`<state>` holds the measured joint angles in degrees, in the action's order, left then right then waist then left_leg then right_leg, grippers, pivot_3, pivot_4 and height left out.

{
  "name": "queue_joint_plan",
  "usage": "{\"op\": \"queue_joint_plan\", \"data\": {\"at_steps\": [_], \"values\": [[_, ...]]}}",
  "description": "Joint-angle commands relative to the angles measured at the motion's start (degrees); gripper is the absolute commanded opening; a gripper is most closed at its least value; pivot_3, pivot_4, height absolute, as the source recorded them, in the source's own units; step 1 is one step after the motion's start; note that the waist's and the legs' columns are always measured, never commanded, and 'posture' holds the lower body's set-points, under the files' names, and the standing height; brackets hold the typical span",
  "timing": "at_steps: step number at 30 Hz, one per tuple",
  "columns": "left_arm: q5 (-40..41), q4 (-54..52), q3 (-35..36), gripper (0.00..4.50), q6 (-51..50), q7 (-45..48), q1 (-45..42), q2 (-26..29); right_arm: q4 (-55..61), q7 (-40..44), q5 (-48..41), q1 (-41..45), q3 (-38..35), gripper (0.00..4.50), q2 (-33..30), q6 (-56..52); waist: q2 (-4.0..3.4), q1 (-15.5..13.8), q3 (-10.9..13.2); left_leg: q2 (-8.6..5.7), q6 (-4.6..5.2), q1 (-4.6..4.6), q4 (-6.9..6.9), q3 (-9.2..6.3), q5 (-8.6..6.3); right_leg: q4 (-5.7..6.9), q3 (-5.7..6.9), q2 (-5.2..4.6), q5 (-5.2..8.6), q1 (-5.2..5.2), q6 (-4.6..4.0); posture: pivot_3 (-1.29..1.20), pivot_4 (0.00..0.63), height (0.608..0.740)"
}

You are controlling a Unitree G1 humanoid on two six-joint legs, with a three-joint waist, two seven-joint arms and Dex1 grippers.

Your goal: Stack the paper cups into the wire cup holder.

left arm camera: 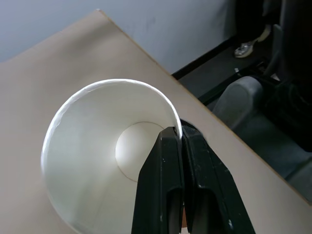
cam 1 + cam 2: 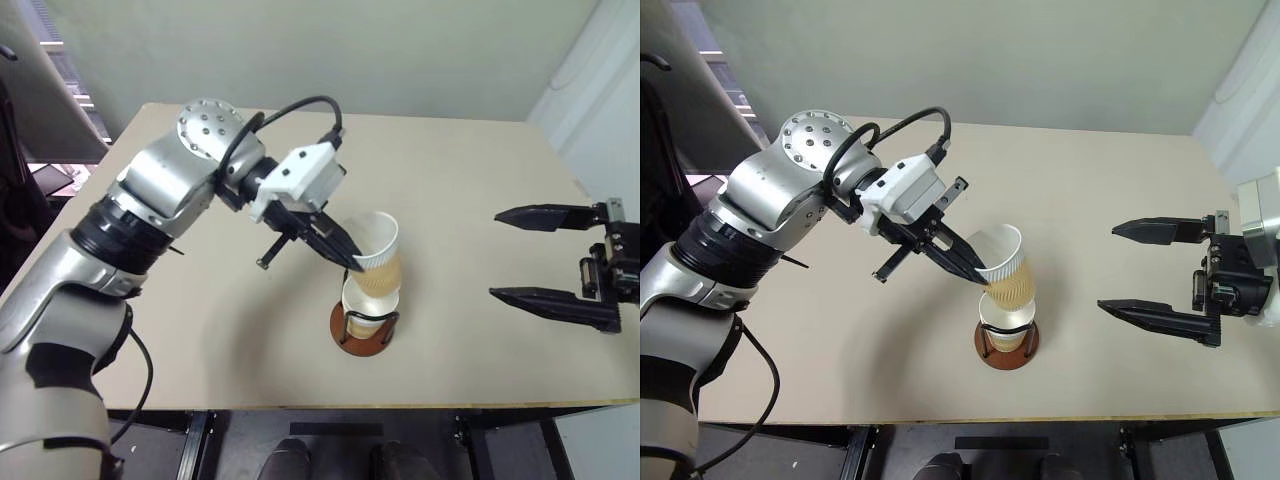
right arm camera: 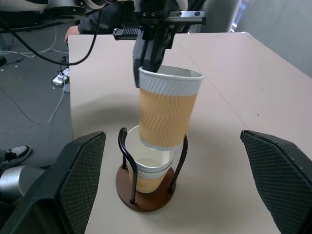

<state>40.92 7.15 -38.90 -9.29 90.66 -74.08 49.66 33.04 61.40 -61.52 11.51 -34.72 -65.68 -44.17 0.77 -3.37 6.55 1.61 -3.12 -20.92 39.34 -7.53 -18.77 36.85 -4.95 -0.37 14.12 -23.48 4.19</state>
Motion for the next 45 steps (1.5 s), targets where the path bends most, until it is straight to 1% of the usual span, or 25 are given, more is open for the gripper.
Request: {"op": "queue_joint_plan", "data": {"at_steps": [1, 6, 11, 12, 14, 17, 20, 21, 23, 24, 26, 29, 32, 34, 38, 39, 41, 43, 45], "values": [[0.94, -2.41, -0.66, 0.04, 1.35, 1.84, 0.03, 1.47, 0.76, -0.5, -0.17, 0.31, -1.6, 4.5, -0.61, 0.56, 0.0, 0.01, 0.0, 0.0, 0.0, 0.0, -0.01, 0.0, 0.0, 0.0, 0.0, 0.0, 0.0, 0.0, 0.0, 0.0, 0.15, 0.74], [-3.7, -0.76, -1.67, 0.04, 3.13, 1.84, 0.68, 0.57, 1.22, -0.46, -0.2, -0.36, -2.11, 4.5, -0.34, 0.5, 0.0, -0.01, 0.0, -0.01, 0.01, 0.0, 0.0, -0.02, -0.01, 0.0, -0.01, -0.01, 0.0, 0.0, 0.0, 0.0, 0.15, 0.74], [-3.21, -2.03, -2.39, 0.04, 2.36, 1.84, 1.0, 0.36, 1.29, -0.48, -0.2, -0.63, -2.34, 4.5, -0.49, 0.57, 0.0, 0.03, 0.0, 0.0, 0.01, -0.01, -0.01, 0.01, -0.01, 0.0, -0.01, -0.02, 0.0, 0.0, -0.01, 0.0, 0.15, 0.74], [-3.43, -2.27, -2.68, 0.44, 2.38, 1.84, 1.13, 0.35, 1.31, -0.47, -0.17, -0.64, -2.32, 4.5, -0.49, 0.59, 0.0, 0.03, 0.0, 0.0, 0.02, -0.01, -0.01, 0.01, -0.01, 0.0, -0.01, -0.02, 0.0, 0.0, -0.01, 0.0, 0.15, 0.74], [-3.48, -2.72, -3.06, 0.91, 2.17, 1.84, 1.31, 0.34, 1.34, -0.46, -0.17, -0.66, -2.33, 4.5, -0.49, 0.61, 0.0, 0.03, 0.0, 0.0, 0.02, 0.0, -0.02, 0.01, -0.01, 0.0, -0.01, -0.02, 0.0, 0.0, -0.01, 0.0, 0.15, 0.74], [-3.86, -2.57, -2.6, 2.09, 1.92, 1.84, 1.35, -0.16, 1.37, -0.41, -0.14, -0.72, -2.39, 4.5, -0.48, 0.64, 0.0, 0.01, 0.0, -0.01, 0.02, -0.01, -0.02, 0.01, -0.01, 0.0, -0.02, -0.03, 0.0, 0.0, -0.01, 0.0, 0.15, 0.74], [-4.36, -2.33, -2.13, 3.13, 1.85, 1.84, 1.38, -0.59, 1.31, -0.31, -0.13, -0.71, -2.37, 4.5, -0.51, 0.69, 0.0, 0.01, 0.0, -0.01, 0.02, -0.01, -0.02, 0.01, -0.01, 0.0, -0.02, -0.03, 0.0, 0.0, -0.01, 0.0, 0.15, 0.74], [-4.64, -2.17, -1.86, 3.55, 1.84, 1.84, 1.43, -0.81, 1.22, -0.25, -0.08, -0.64, -2.26, 4.5, -0.53, 0.76, 0.0, 0.02, 0.0, -0.01, 0.02, -0.01, -0.02, 0.01, -0.01, 0.0, -0.02, -0.03, 0.0, 0.0, -0.01, 0.0, 0.15, 0.74], [-5.63, -1.63, -0.92, 4.24, 1.93, 1.84, 1.71, -1.4, 0.98, -0.2, 0.16, -0.38, -1.67, 4.5, -0.47, 1.06, 0.0, 0.01, 0.0, -0.01, 0.02, -0.01, -0.02, 0.03, -0.01, 0.0, -0.02, -0.03, 0.0, 0.0, -0.01, 0.0, 0.15, 0.74], [-6.08, -1.28, -0.36, 4.48, 1.74, 1.84, 1.89, -1.57, 0.83, -0.17, 0.31, -0.22, -1.26, 4.5, -0.41, 1.25, 0.0, 0.0, 0.0, -0.01, 0.02, -0.01, -0.03, 0.03, -0.01, 0.0, -0.02, -0.03, 0.0, 0.0, -0.01, 0.0, 0.15, 0.74], [-6.78, 0.23, 1.96, 4.48, 0.93, 1.84, 2.32, -1.97, 0.46, 0.02, 0.51, 0.12, -0.46, 4.5, -0.28, 1.66, 0.0, 0.04, 0.0, -0.01, 0.02, -0.01, -0.02, 0.03, -0.01, 0.0, -0.02, -0.03, 0.0, 0.0, -0.01, 0.0, 0.15, 0.74], [-5.95, 3.42, 9.01, 4.48, -3.34, 1.44, 3.61, -1.94, -1.03, 0.83, 1.18, 0.67, 1.08, 4.5, 0.03, 2.43, -0.01, 0.08, 0.0, 0.0, 0.02, -0.01, -0.04, 0.07, -0.01, 0.02, 0.0, -0.01, 0.0, -0.01, -0.01, 0.0, 0.15, 0.74], [-5.92, 4.87, 15.09, 4.48, -7.01, 0.75, 7.56, 0.61, -3.94, 3.06, 3.25, 0.9, 4.07, 4.5, 0.63, 4.06, -0.04, 0.16, -0.01, 0.01, 0.02, 0.0, -0.07, 0.07, -0.01, 0.02, 0.01, 0.0, -0.01, -0.03, -0.01, 0.0, 0.15, 0.74], [-5.75, 4.88, 18.98, 4.48, -9.98, 1.45, 12.4, 4.41, -6.79, 4.83, 5.17, 1.28, 6.14, 4.5, 0.86, 5.37, -0.14, 0.51, -0.07, 0.02, 0.02, 0.05, -0.15, 0.04, -0.01, 0.02, -0.01, 0.02, 0.0, -0.04, -0.01, 0.0, 0.15, 0.74], [-1.98, 2.91, 29.47, 4.48, -16.97, 1.05, 23.37, 12.21, -12.97, 9.31, 8.69, 1.91, 8.7, 4.5, 0.13, 7.44, -0.17, 1.05, -0.08, 0.09, -0.02, 0.03, -0.28, 0.06, 0.01, 0.07, -0.03, 0.05, 0.0, -0.2, -0.03, 0.0, 0.15, 0.74], [-1.77, 1.81, 30.94, 4.48, -17.92, 0.78, 25.06, 12.97, -13.65, 10.03, 8.95, 2.07, 8.79, 4.5, 0.1, 7.61, -0.17, 1.07, -0.08, 0.1, -0.04, -0.02, -0.3, 0.04, 0.02, 0.05, -0.03, 0.05, 0.0, -0.29, -0.05, 0.0, 0.15, 0.74], [-0.27, -1.07, 36.36, 4.48, -20.53, -0.43, 31.6, 16.26, -15.48, 11.23, 9.66, 3.07, 9.03, 4.5, -0.18, 7.96, -0.17, 0.91, -0.08, 0.09, -0.05, -0.04, -0.3, 0.04, 0.02, 0.02, -0.04, 0.03, 0.0, -0.33, -0.06, 0.0, 0.15, 0.74], [1.52, -3.85, 41.47, 4.48, -23.03, -1.4, 36.82, 18.21, -16.68, 12.17, 9.98, 3.81, 8.85, 4.5, -0.44, 7.94, -0.17, 0.64, -0.08, 0.08, -0.04, -0.03, -0.31, 0.02, 0.02, 0.02, -0.04, 0.03, 0.02, -0.32, -0.08, 0.0, 0.15, 0.74], [3.43, -6.77, 45.96, 4.48, -25.46, -2.56, 40.95, 19.03, -17.38, 13.09, 10.39, 3.96, 8.69, 4.5, -0.7, 7.88, -0.16, 0.54, -0.08, 0.07, -0.04, -0.01, -0.31, 0.03, 0.02, 0.04, -0.04, 0.03, 0.02, -0.31, -0.12, 0.0, 0.15, 0.74]]}}
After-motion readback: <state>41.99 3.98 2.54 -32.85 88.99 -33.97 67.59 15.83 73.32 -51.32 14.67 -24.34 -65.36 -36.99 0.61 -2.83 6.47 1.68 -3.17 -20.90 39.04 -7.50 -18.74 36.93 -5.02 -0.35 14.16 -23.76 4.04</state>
